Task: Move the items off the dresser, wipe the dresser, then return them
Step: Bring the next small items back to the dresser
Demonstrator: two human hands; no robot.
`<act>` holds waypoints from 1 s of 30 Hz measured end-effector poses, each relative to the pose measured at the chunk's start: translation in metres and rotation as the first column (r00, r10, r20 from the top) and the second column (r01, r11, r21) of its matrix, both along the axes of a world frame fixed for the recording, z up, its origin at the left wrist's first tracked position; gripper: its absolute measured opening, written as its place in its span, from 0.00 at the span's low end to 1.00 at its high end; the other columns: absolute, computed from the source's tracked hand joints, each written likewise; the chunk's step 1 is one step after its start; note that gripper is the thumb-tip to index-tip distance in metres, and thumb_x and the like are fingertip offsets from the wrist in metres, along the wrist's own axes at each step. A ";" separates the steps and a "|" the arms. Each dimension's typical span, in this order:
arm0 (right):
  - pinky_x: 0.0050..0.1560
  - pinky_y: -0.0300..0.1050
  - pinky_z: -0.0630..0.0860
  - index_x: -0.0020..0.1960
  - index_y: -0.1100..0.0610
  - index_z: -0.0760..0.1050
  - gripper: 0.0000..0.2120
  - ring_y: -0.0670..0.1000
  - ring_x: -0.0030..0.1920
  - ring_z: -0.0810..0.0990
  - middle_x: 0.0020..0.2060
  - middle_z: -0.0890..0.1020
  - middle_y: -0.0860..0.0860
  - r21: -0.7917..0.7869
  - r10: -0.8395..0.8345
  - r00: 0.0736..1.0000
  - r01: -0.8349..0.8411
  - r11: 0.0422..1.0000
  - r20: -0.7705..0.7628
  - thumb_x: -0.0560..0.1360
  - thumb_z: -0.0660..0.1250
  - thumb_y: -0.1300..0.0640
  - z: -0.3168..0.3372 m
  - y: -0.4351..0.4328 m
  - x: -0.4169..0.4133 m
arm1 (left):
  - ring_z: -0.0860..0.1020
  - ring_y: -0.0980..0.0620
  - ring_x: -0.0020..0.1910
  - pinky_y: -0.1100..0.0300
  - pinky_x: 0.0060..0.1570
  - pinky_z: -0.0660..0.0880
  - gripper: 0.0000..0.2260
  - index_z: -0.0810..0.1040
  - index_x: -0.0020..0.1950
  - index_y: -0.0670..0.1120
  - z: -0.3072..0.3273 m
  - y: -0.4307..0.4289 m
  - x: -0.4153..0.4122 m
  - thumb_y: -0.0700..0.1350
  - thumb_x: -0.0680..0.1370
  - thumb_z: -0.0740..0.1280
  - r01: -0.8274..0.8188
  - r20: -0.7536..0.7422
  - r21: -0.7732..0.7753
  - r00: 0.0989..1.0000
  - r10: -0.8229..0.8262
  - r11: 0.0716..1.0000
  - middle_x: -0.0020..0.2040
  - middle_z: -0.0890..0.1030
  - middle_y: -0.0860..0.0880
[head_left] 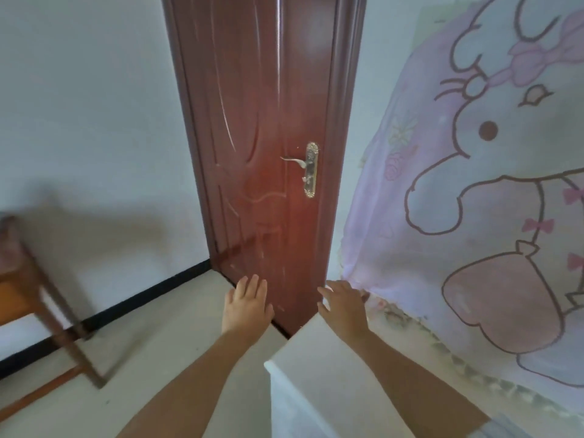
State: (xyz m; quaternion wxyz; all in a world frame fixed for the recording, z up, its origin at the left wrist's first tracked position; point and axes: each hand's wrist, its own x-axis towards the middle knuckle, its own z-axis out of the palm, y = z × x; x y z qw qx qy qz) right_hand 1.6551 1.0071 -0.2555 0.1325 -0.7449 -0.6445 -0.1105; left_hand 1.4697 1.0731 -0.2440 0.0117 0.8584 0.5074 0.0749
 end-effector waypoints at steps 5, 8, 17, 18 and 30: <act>0.39 0.48 0.79 0.47 0.53 0.82 0.17 0.54 0.46 0.83 0.45 0.84 0.52 -0.032 0.156 0.988 -0.156 0.987 0.006 0.60 0.69 0.50 0.030 0.031 -0.093 | 0.49 0.47 0.76 0.50 0.73 0.51 0.25 0.52 0.75 0.47 0.023 -0.007 -0.108 0.53 0.80 0.52 -0.231 0.050 0.064 0.972 0.229 0.971 0.77 0.52 0.49; 0.65 0.54 0.65 0.69 0.55 0.68 0.23 0.58 0.69 0.67 0.68 0.70 0.58 -0.079 0.277 0.960 -0.280 0.957 -0.051 0.75 0.62 0.52 0.042 0.041 -0.166 | 0.48 0.47 0.76 0.50 0.73 0.50 0.25 0.52 0.75 0.48 0.035 -0.025 -0.186 0.54 0.81 0.52 -0.376 0.075 0.073 0.926 0.371 0.924 0.77 0.52 0.49; 0.73 0.55 0.46 0.76 0.48 0.48 0.26 0.53 0.76 0.47 0.76 0.49 0.53 -0.162 0.610 0.792 -0.606 0.779 -0.030 0.80 0.49 0.43 0.065 0.028 -0.410 | 0.47 0.47 0.76 0.48 0.73 0.49 0.25 0.53 0.75 0.49 0.064 -0.122 -0.431 0.54 0.80 0.53 -0.732 0.142 0.056 0.679 0.720 0.679 0.77 0.51 0.49; 0.73 0.56 0.45 0.75 0.48 0.48 0.26 0.54 0.76 0.46 0.76 0.49 0.53 -0.166 0.645 0.764 -0.641 0.750 -0.037 0.80 0.49 0.43 0.066 0.021 -0.441 | 0.48 0.47 0.76 0.47 0.73 0.50 0.24 0.54 0.75 0.49 0.066 -0.139 -0.458 0.54 0.80 0.53 -0.762 0.150 0.062 0.646 0.749 0.645 0.77 0.52 0.49; 0.73 0.57 0.45 0.75 0.48 0.48 0.26 0.54 0.76 0.45 0.76 0.50 0.53 -0.180 0.813 0.583 -0.800 0.572 -0.006 0.80 0.50 0.44 0.079 -0.011 -0.627 | 0.49 0.48 0.76 0.51 0.72 0.52 0.25 0.52 0.75 0.48 0.073 -0.227 -0.634 0.56 0.80 0.51 -0.897 0.148 0.103 0.442 0.885 0.430 0.77 0.53 0.50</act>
